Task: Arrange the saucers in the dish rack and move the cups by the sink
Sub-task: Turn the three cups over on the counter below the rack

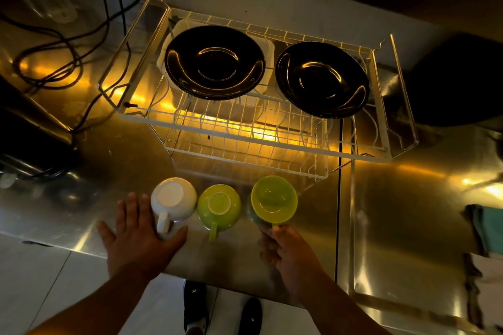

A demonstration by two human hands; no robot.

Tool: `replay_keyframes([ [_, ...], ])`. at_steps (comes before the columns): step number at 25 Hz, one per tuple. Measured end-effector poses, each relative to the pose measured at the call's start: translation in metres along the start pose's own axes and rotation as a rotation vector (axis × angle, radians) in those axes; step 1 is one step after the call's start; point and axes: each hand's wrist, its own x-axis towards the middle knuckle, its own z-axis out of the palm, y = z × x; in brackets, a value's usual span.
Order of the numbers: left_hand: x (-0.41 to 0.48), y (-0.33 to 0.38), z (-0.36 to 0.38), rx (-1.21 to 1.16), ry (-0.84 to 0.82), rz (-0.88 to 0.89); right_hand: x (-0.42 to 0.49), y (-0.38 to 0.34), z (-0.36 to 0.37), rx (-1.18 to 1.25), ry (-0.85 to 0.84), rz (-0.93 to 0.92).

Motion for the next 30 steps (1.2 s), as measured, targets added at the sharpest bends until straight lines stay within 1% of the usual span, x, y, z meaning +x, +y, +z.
replay_keyframes([
  [2, 0.000, 0.000, 0.000, -0.005, 0.008, 0.002, 0.000, -0.001, 0.000, -0.079, 0.081, 0.010],
  [4, -0.001, 0.001, 0.000, -0.004, 0.010, 0.002, 0.000, -0.003, -0.002, -0.207, 0.164, 0.016],
  [5, -0.001, 0.000, 0.000, -0.003, 0.009, 0.000, -0.001, -0.005, -0.004, -0.245, 0.179, 0.017],
  [8, 0.000, 0.000, 0.000, -0.005, 0.003, -0.007, -0.002, -0.011, -0.006, -0.258, 0.179, -0.002],
  [12, 0.000, -0.001, 0.001, 0.010, 0.007, 0.000, -0.007, -0.013, -0.006, -0.331, 0.193, -0.072],
  [13, 0.000, -0.001, 0.001, 0.009, 0.009, 0.002, -0.009, -0.012, -0.007, -0.417, 0.218, -0.107],
  [16, 0.000, -0.001, 0.002, 0.013, 0.016, 0.007, -0.021, -0.015, -0.013, -0.889, 0.304, -0.298],
  [17, 0.000, -0.001, 0.003, 0.016, 0.018, 0.006, -0.027, -0.018, -0.012, -1.024, 0.272, -0.380],
  [18, 0.001, -0.002, 0.003, 0.017, 0.022, 0.005, -0.032, -0.021, -0.009, -1.143, 0.198, -0.465],
  [21, 0.001, -0.002, 0.004, 0.015, 0.029, 0.010, -0.040, -0.034, 0.020, -1.495, -0.150, -0.734],
  [23, 0.002, -0.003, 0.005, 0.011, 0.032, 0.009, -0.036, -0.037, 0.045, -1.743, -0.317, -0.912],
  [25, 0.002, -0.004, 0.007, 0.003, 0.032, 0.006, -0.033, -0.039, 0.067, -1.899, -0.389, -1.035],
  [27, 0.002, -0.005, 0.009, -0.012, 0.030, 0.005, -0.028, -0.040, 0.084, -2.048, -0.435, -1.018],
  [29, 0.003, -0.006, 0.011, -0.017, 0.030, 0.006, -0.023, -0.039, 0.098, -2.187, -0.401, -1.045],
  [30, 0.003, -0.007, 0.012, -0.016, 0.031, 0.005, -0.020, -0.039, 0.104, -2.212, -0.405, -1.009],
])
